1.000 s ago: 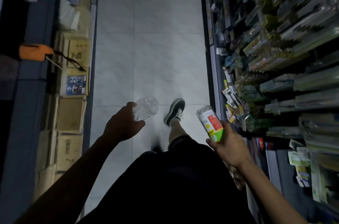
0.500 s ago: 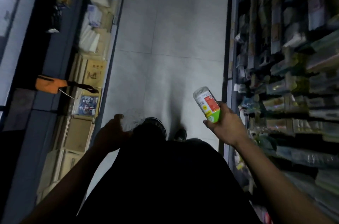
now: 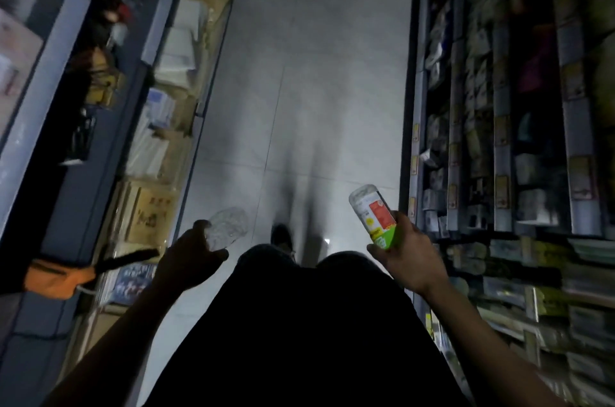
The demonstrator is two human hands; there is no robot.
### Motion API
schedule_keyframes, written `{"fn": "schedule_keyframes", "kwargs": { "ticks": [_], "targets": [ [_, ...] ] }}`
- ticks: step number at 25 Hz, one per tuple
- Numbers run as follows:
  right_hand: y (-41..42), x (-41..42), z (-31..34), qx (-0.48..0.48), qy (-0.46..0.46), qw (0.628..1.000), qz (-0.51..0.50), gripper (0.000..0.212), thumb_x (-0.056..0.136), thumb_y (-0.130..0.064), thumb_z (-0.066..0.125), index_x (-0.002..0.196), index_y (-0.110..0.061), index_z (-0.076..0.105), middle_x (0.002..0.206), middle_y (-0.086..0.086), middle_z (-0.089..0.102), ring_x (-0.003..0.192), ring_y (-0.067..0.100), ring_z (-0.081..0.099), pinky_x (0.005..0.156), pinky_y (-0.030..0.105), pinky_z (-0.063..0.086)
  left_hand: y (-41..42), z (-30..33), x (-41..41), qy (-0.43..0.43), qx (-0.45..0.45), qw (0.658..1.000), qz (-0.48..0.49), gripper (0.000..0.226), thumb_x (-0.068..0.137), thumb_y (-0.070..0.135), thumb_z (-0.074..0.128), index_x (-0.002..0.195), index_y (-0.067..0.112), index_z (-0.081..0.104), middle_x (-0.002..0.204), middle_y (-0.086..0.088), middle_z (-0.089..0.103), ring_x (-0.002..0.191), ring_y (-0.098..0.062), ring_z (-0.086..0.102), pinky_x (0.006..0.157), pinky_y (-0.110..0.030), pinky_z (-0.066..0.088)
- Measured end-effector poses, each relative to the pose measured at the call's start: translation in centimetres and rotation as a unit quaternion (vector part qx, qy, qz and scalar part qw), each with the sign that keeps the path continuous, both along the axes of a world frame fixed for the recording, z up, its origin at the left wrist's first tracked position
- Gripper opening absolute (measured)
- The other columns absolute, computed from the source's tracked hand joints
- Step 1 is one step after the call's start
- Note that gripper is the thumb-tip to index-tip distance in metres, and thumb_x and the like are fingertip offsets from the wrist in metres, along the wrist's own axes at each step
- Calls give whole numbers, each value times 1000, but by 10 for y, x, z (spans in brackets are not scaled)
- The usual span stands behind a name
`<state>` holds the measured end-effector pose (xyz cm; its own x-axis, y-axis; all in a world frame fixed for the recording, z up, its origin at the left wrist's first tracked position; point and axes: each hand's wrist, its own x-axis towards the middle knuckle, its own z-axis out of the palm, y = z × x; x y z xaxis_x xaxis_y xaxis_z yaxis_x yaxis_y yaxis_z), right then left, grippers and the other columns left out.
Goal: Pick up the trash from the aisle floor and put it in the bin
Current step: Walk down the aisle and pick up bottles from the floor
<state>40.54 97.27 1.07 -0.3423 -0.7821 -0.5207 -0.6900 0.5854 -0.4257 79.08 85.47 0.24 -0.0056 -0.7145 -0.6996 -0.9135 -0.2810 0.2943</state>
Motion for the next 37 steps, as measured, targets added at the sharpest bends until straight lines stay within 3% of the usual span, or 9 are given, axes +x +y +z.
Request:
{"fn": "schedule_keyframes", "kwargs": {
  "ticks": [9,14,17,20,24,27,30,34,37],
  "targets": [
    [-156,-98,-14,30,14,996,-77,86,76,-57,78,145,-28,37,117,9,71,98,35,70,78,41,56,-255,-9,-150,39,-60,992,-106,74,82,37,75,144,17,40,123,-5,63,105,-26,62,81,-34,44],
    [-299,-185,-19,34,4,997,-69,84,75,-53,82,144,-30,40,120,7,69,104,35,68,74,35,45,-363,-16,-223,22,-44,996,-78,76,79,40,75,143,20,39,125,-6,63,104,-24,62,81,-34,45],
    [-390,-226,-15,3,-12,999,-36,83,74,-50,83,143,-28,42,118,6,68,101,33,68,79,37,52,-402,-13,-249,12,-19,999,-47,78,78,46,75,143,22,39,130,-7,61,111,-28,62,82,-35,45],
    [-485,-257,-11,0,-22,1000,15,76,72,-54,80,136,-32,44,115,0,66,96,26,67,81,41,57,-446,-12,-257,14,1,1000,1,83,72,58,73,140,25,39,125,-6,63,107,-28,63,81,-37,45],
    [-607,-267,-5,-28,-27,998,47,72,71,-53,80,131,-35,44,105,-11,59,94,22,65,77,38,55,-506,-17,-253,-4,-8,997,77,75,74,42,76,138,25,41,125,-6,64,105,-29,63,82,-38,48],
    [-690,-264,-3,-24,-5,996,86,74,75,-52,80,135,-31,44,109,-7,60,96,25,64,76,34,47,-570,-24,-251,-5,-14,996,92,71,79,35,77,139,19,42,127,-11,63,110,-33,62,88,-40,49],
    [-761,-257,6,-21,-4,997,78,75,77,-50,80,138,-30,42,114,-4,60,101,26,64,80,37,52,-656,-24,-249,-5,-4,996,88,71,79,36,76,139,20,43,129,-11,62,112,-34,61,89,-39,47],
    [-824,-251,19,-10,-14,997,69,74,78,-46,82,140,-29,43,114,-6,61,105,25,65,80,33,47,-769,-14,-257,17,-25,999,39,73,76,43,73,139,26,40,130,-7,62,113,-31,62,91,-40,50],
    [-863,-259,20,4,-12,999,40,66,78,-53,78,133,-37,45,111,-7,65,101,25,65,82,41,54,-854,-5,-273,18,-40,999,-5,77,76,45,71,143,27,37,131,-6,61,115,-31,61,92,-40,48]
  ]
}}
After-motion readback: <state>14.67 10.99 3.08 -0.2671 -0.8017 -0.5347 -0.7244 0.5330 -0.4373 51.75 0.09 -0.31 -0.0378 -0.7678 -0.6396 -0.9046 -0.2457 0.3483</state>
